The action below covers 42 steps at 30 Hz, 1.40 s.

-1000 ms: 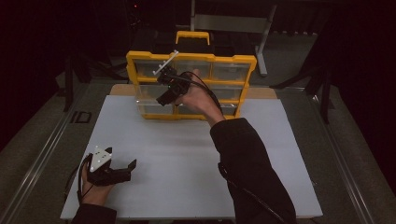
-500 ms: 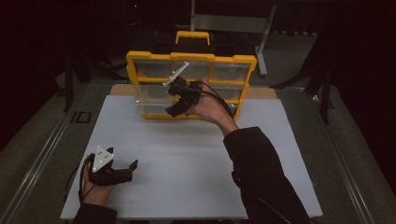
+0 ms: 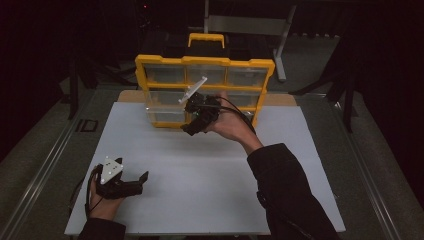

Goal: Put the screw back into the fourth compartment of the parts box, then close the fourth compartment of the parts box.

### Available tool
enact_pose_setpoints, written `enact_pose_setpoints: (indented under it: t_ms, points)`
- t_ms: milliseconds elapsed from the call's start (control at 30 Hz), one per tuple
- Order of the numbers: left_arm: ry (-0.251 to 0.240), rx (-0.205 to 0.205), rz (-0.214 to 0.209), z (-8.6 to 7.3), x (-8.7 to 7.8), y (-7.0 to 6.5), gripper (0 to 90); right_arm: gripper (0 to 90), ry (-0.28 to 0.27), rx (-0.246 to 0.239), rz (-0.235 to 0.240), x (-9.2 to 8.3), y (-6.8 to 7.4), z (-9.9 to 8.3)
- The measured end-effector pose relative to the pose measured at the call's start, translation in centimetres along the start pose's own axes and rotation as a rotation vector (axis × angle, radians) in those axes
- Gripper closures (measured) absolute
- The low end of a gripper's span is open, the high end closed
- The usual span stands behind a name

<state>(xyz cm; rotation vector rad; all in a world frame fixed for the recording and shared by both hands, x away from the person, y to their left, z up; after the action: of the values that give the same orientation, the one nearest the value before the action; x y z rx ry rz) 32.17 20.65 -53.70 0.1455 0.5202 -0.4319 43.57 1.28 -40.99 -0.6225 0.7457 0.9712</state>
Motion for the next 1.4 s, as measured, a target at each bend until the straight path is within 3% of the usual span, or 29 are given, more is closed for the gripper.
enact_pose_setpoints:
  t_ms: [433, 900, 1400]
  points:
    - [0.004, 0.006, -0.003, 0.0, 0.1, -0.1, 0.8, 23.5, -0.015, -0.015, 0.025, 0.3, 1.0, -1.8]
    - [-0.001, 0.001, -0.003, 0.0, 0.1, -0.2, 0.8, 21.0, -0.058, 0.015, 0.041, -1.0, 1.1, -4.0]
    - [0.004, 0.005, -0.005, 0.0, 0.2, -0.3, 0.8, 10.1, -0.123, 0.056, -0.004, -3.4, 0.7, -7.8]
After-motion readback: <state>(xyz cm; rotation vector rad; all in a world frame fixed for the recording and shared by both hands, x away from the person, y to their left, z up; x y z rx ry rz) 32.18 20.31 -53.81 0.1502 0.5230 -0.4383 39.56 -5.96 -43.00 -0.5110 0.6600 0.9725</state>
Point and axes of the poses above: each handheld gripper's, and its own axes: x roughly forward along the jaws, z roughly out of its top, y roughly to its left, the point moved 9 cm from there along x, roughly forward along the jaws
